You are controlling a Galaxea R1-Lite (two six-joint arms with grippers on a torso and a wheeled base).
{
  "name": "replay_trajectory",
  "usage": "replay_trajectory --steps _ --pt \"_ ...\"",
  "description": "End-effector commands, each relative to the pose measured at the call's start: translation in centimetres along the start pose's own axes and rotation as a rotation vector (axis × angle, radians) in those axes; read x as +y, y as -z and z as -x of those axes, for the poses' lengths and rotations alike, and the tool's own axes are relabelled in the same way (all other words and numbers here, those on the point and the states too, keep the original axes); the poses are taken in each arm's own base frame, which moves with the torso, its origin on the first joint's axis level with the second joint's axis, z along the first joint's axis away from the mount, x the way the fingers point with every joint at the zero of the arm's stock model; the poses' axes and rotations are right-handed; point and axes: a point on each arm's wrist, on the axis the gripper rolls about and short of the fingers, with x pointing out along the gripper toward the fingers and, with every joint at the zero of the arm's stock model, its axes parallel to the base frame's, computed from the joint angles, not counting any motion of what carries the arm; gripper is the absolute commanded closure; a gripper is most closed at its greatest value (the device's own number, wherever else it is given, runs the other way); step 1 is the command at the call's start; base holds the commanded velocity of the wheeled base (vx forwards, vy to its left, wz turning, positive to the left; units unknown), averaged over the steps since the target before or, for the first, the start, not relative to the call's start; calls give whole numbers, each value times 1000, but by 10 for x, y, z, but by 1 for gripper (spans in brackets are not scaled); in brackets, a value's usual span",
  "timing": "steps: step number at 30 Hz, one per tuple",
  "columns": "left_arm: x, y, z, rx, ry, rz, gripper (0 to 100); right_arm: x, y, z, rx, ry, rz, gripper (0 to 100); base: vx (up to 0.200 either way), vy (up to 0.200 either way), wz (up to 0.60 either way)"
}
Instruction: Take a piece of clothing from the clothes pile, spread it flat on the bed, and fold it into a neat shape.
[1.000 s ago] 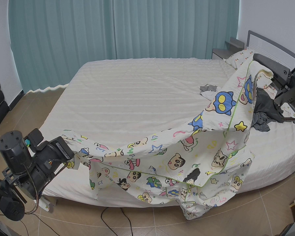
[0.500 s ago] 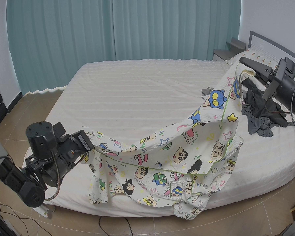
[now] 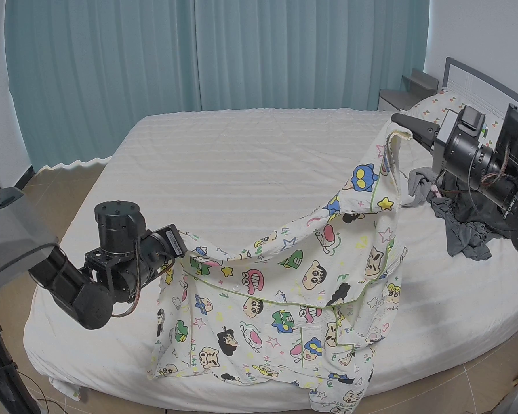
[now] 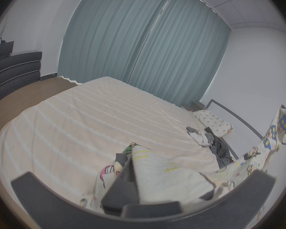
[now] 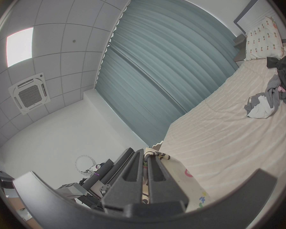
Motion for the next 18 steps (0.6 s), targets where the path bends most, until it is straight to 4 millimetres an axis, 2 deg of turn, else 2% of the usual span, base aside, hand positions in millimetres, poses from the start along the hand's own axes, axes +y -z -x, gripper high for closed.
replay_trajectory --steps 1,3,4,7,8,13,15,16,18 --pt "9 24 -42 51 -44 -11 100 -45 18 -29 47 70 -17 100 200 0 0" --pt "12 30 -49 64 -55 -13 100 -52 21 -34 43 79 -15 100 200 0 0" --pt "17 40 -61 93 -74 -19 100 -64 27 -42 41 102 -18 100 0 0 0" --pt "23 49 -74 112 -94 -21 100 -77 36 -48 52 126 -30 100 0 0 0" --pt "28 53 -86 119 -111 -22 100 -89 42 -54 66 141 -41 100 0 0 0" --pt "40 56 -116 147 -165 -17 100 -122 55 -78 39 209 -46 100 0 0 0" --pt "41 56 -118 149 -167 -17 100 -123 56 -79 38 212 -47 100 0 0 0" --pt "44 56 -129 147 -181 -11 100 -139 64 -89 41 232 -52 100 0 0 0" --pt "45 60 -134 159 -190 -14 100 -149 70 -94 47 240 -56 100 0 0 0"
